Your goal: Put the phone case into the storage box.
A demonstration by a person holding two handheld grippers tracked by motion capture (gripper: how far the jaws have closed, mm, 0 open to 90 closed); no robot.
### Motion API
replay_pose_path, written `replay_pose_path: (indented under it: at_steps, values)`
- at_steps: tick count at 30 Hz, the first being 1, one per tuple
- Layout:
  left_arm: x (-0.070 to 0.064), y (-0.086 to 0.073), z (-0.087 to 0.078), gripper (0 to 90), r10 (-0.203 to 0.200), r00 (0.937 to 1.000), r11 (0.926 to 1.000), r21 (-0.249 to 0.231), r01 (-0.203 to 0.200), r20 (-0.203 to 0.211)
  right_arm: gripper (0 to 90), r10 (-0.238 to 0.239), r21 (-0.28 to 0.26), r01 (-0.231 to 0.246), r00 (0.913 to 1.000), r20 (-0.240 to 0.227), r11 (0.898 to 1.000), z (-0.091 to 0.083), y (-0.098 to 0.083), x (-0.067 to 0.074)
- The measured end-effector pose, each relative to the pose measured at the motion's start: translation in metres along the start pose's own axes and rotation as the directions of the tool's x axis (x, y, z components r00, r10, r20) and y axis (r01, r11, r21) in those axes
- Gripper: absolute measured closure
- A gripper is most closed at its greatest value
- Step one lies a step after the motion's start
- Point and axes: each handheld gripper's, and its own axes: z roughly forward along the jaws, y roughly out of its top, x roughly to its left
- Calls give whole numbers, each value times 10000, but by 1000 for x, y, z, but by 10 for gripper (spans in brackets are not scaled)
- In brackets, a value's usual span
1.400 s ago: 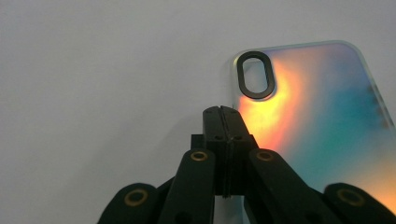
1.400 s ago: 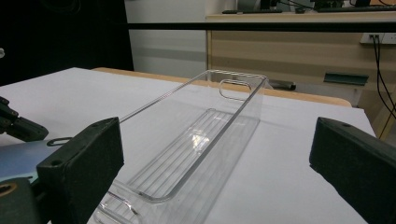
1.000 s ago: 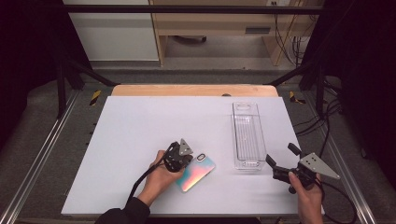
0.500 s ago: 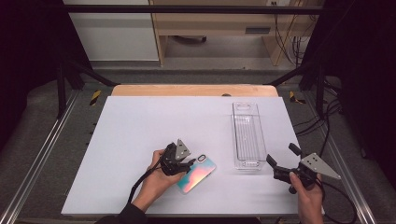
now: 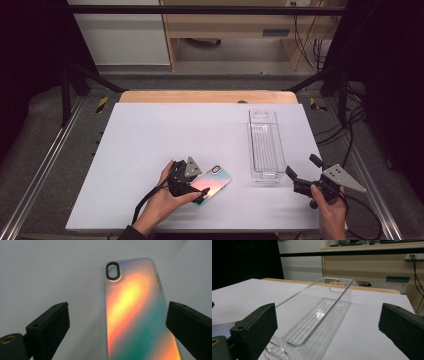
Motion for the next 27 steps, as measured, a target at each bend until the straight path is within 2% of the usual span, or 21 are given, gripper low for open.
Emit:
replay_pose_path:
  at_steps: [2, 3, 7, 10, 12, 16, 19, 27]
  values:
    - [-2, -3, 3, 42, -73, 9998, 9997, 231, 69, 162, 23, -6, 10, 6, 10000, 11, 10000, 0, 0, 0]
    - [-3, -6, 5, 43, -25, 9995, 9988, 497, 10, 314, 24, -27, 64, 27, 10000, 11, 10000, 1, 0, 0]
    - [-6, -10, 9, 43, -15, 9988, 9970, 773, -22, 480, 24, -41, 80, 41, 10000, 14, 10000, 2, 0, 0]
    - [-9, -9, 12, 36, -25, 9987, 9970, 777, -14, 499, 24, -84, 80, 84, 10000, -26, 9999, 2, 0, 0]
    - [-11, -8, 12, 38, -91, 9993, 9972, 750, 63, 368, 24, -126, 86, 127, 9999, -72, 9999, 2, 1, 1]
    - [-15, -8, 13, 41, -192, 9988, 9962, 862, 152, 456, 24, -325, 81, 326, 9994, -119, 9994, 1, 2, 3]
    - [-18, -9, 14, 49, -322, 9990, 9961, 829, 295, 318, 24, -287, 75, 288, 9995, -154, 9996, 0, 3, 3]
    - [-20, -13, 19, 54, -419, 9981, 9941, 1020, 371, 451, 24, -243, -21, 243, 9996, -124, 9997, -1, 4, 3]
